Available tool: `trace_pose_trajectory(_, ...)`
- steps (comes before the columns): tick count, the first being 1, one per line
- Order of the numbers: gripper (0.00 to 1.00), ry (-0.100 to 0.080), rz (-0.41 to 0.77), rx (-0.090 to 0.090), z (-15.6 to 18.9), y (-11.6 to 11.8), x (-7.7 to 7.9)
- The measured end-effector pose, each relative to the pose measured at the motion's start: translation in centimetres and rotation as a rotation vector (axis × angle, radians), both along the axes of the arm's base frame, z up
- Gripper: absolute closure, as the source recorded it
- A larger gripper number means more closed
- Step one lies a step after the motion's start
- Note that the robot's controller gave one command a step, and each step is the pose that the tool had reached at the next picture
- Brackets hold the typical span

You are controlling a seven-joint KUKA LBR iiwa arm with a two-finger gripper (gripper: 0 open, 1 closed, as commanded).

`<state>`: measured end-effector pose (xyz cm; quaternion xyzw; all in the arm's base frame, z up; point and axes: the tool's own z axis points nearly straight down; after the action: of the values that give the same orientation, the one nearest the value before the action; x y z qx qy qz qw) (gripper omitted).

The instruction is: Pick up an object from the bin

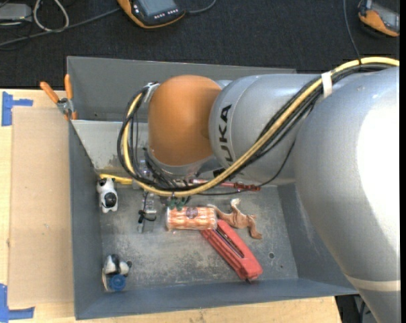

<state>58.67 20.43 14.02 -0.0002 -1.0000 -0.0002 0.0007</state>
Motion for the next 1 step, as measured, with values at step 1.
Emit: trace_pose_trajectory(1,0.0,0.002,-0.063,0.0,3.13,-3.48,0.54)
